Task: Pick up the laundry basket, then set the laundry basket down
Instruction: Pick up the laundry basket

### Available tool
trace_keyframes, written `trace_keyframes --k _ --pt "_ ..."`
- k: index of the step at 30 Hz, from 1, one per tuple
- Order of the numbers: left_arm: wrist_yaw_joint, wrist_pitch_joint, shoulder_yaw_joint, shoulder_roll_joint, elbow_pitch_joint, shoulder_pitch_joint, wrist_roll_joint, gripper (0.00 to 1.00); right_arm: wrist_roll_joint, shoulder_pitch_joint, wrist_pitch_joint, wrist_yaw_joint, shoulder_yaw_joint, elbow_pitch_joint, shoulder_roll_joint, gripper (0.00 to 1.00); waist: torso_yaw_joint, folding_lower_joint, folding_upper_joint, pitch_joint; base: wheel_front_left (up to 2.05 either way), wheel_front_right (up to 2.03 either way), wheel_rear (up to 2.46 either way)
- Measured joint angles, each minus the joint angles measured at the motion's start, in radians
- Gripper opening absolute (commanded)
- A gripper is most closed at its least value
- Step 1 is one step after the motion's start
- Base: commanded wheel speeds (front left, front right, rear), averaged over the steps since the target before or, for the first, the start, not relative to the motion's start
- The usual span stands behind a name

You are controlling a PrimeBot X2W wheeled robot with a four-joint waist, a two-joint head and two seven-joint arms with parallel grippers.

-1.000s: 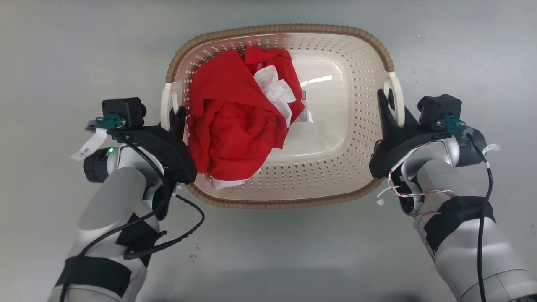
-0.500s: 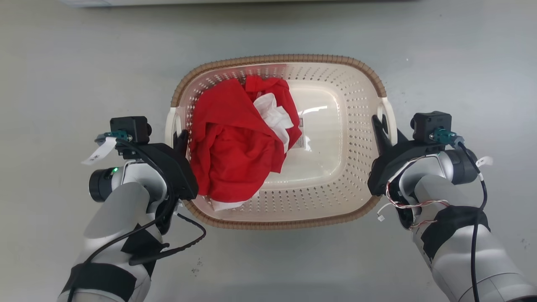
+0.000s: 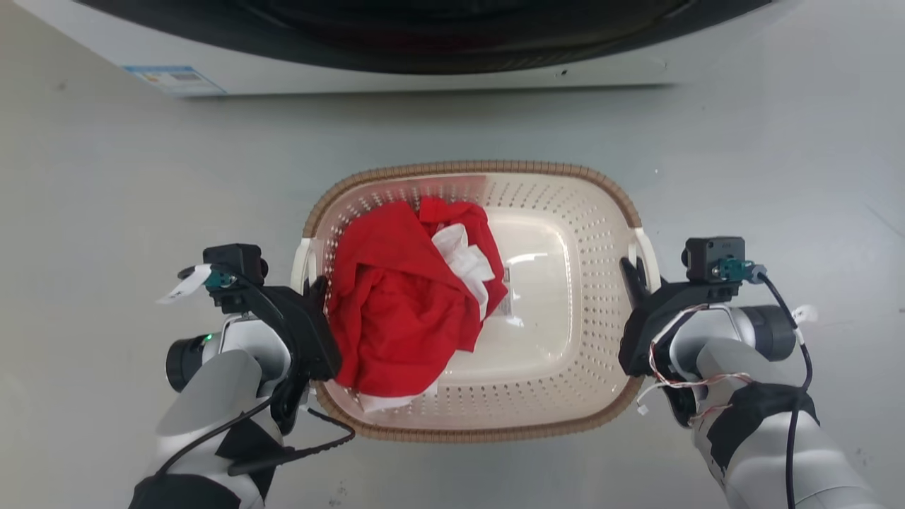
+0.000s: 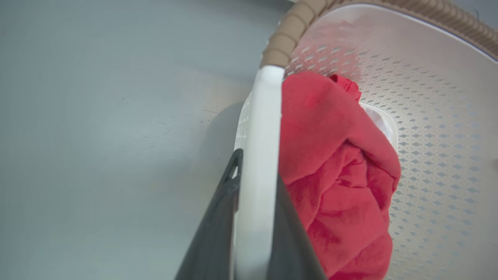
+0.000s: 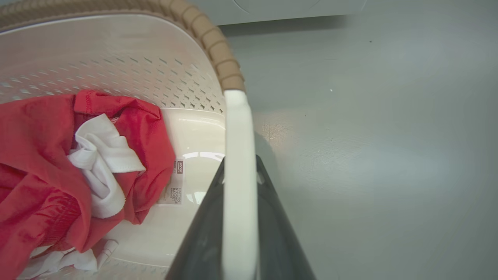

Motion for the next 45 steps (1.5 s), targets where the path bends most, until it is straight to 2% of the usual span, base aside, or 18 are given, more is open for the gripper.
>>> trace_keyframes --k 23,45 --pt "-0.007 0.104 -0.003 -0.008 0.033 0.186 -0.032 0.0 0.122 0.186 0.16 0.029 0.044 0.027 0.011 0.0 -0.007 0.0 -0.0001 -0.315 0.0 0.0 0.0" --pt "0.01 0.195 -0.011 -0.013 0.036 0.329 -0.042 0.0 0.166 0.323 0.235 0.038 0.076 0.044 0.017 0.0 -0.022 0.0 0.0 -0.585 0.0 0.0 0.0"
